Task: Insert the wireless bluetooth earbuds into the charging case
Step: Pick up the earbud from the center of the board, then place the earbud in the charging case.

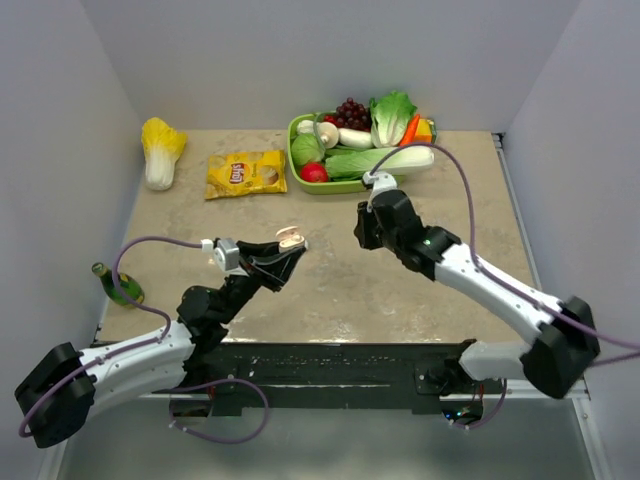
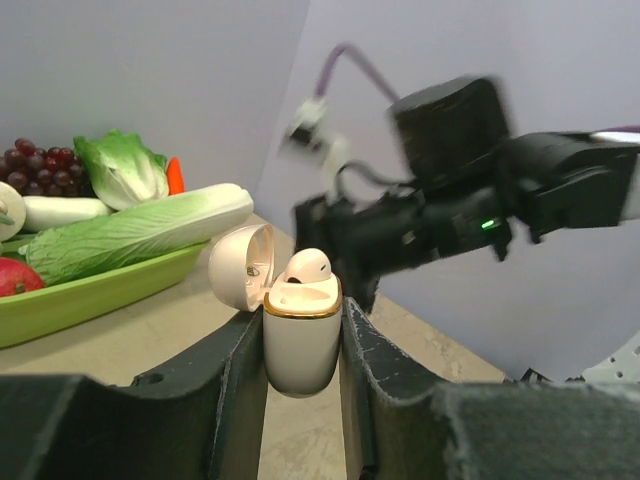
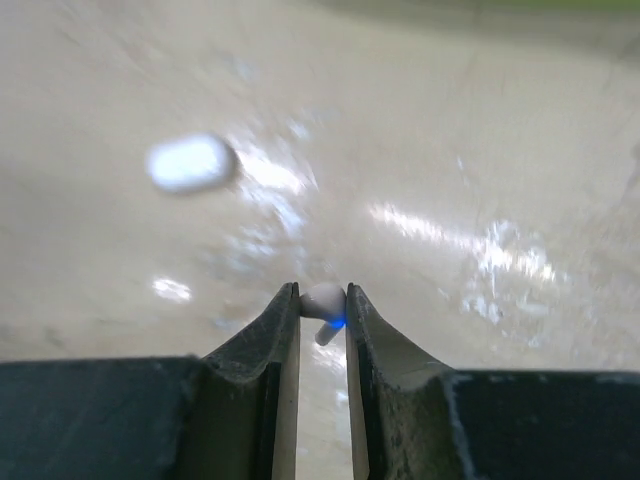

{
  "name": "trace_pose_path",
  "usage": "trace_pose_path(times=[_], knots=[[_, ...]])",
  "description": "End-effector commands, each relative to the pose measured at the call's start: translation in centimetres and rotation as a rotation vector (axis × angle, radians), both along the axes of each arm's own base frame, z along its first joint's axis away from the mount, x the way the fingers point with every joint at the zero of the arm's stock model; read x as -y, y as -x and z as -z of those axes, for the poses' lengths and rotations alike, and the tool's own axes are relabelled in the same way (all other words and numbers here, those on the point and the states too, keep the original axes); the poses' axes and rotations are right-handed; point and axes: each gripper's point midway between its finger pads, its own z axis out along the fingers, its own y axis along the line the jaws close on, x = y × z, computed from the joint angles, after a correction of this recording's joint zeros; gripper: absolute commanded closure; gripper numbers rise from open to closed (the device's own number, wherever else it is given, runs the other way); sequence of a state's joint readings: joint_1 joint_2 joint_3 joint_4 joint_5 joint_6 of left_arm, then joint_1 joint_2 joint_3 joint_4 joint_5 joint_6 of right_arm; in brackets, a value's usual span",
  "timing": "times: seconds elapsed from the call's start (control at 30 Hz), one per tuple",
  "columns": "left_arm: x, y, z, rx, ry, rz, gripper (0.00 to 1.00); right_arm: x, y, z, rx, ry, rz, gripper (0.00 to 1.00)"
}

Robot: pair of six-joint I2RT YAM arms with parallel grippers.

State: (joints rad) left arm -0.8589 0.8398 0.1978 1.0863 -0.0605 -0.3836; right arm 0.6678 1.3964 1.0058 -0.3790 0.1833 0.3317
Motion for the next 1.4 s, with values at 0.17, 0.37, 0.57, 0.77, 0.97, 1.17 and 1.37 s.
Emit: trace_pose_path(times=[0.17, 0.37, 0.57, 0.77, 0.97, 1.17, 1.37], knots=[[0.6, -0.6, -3.5, 0.124, 0.055, -0.025, 1.0, -4.0, 4.6, -20.7, 0.546, -0.344, -0.097, 1.0], [1.7, -0.2, -7.0, 0.282, 0.055, -0.012, 1.0, -5.9, 7.7, -24.0, 0.558, -0.398, -0.23, 1.0], [2.9, 0.6, -8.3, 0.401, 0.036, 0.029, 1.0, -7.3, 9.8, -26.3, 0.611, -0.454, -0.33, 1.0], [3.9, 0.5, -8.9, 0.444, 0.025, 0.044, 1.0, -7.3, 11.5, -29.7, 0.689, -0.549, -0.369, 1.0], [4.8, 0.4, -10.1, 0.464, 0.03, 0.067, 1.0, -8.5, 11.0, -29.4, 0.691, -0.474, -0.39, 1.0], [5.1, 0.6, -10.5, 0.475, 0.029, 0.084, 1.0, -9.0, 10.6, -28.3, 0.678, -0.422, -0.383, 1.0], [5.3, 0.6, -10.4, 0.475, 0.017, 0.091, 1.0, -9.2, 10.2, -27.5, 0.668, -0.394, -0.368, 1.0]])
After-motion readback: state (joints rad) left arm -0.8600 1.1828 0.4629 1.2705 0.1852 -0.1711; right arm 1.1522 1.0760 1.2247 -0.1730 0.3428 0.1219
